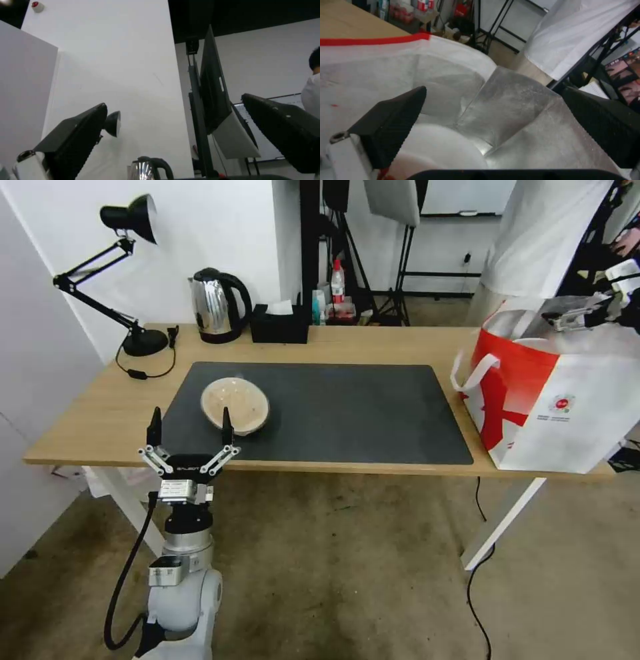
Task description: Pick up the trash from the table and place it into the takeout bag.
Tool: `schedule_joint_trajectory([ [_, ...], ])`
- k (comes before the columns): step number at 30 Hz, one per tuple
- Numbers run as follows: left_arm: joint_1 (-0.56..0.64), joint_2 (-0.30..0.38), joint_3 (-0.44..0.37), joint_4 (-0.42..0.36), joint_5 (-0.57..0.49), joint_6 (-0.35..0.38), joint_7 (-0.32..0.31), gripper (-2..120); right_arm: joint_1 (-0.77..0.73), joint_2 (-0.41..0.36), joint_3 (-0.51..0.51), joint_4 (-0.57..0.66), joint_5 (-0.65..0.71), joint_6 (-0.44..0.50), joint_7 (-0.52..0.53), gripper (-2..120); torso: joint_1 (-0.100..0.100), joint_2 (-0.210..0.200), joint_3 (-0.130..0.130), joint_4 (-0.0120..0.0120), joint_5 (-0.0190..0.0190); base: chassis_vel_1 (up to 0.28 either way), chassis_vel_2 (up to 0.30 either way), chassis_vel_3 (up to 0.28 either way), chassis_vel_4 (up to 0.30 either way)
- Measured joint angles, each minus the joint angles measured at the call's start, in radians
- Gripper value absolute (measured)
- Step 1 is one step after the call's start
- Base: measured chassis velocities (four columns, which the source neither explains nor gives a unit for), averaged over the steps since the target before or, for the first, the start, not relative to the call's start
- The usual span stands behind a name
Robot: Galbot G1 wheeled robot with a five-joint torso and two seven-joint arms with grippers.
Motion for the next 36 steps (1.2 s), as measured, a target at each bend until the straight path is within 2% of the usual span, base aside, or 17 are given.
schedule_joint_trajectory([
  [10, -0.001, 0.001, -0.004, -0.001, -0.001, 0.001, 0.0, 100, -0.018, -0.002, 0.022, 0.019, 0.061, 0.137, 0.08, 100, 0.0, 0.0, 0.0, 0.0001, 0.0, 0.0, 0.0, 0.0, 0.0],
  [15, -0.001, 0.003, -0.01, -0.002, -0.005, 0.002, -0.001, 100, -0.067, -0.015, 0.098, 0.067, 0.093, 0.26, 0.12, 100, 0.0, 0.0, 0.0, -0.0003, 0.0, 0.0, 0.0, 0.0, 0.0],
  [17, 0.0, 0.003, -0.011, -0.003, -0.006, 0.002, -0.001, 100, -0.075, -0.017, 0.108, 0.075, 0.098, 0.276, 0.125, 100, 0.0, 0.0, 0.0, -0.0001, 0.0001, 0.0, 0.0, 0.0, 0.0],
  [23, 0.003, 0.004, -0.014, -0.014, -0.009, 0.004, -0.001, 100, -0.139, -0.037, 0.191, 0.164, 0.143, 0.384, 0.173, 100, 0.0, 0.0, 0.0, 0.0, -0.0001, 0.0, 0.0, 0.0, 0.0],
  [27, 0.006, 0.005, -0.016, -0.018, -0.01, 0.004, -0.001, 100, -0.17, -0.039, 0.222, 0.2, 0.16, 0.407, 0.19, 100, 0.0, 0.0, 0.0, 0.0, -0.0001, 0.0, 0.0, 0.0, 0.0],
  [36, 0.013, 0.011, -0.03, -0.042, -0.024, 0.007, -0.001, 100, -0.357, -0.023, 0.35, 0.361, 0.243, 0.546, 0.304, 100, 0.0, 0.0, 0.0, 0.0, -0.0002, 0.0, 0.0, 0.0, 0.0],
])
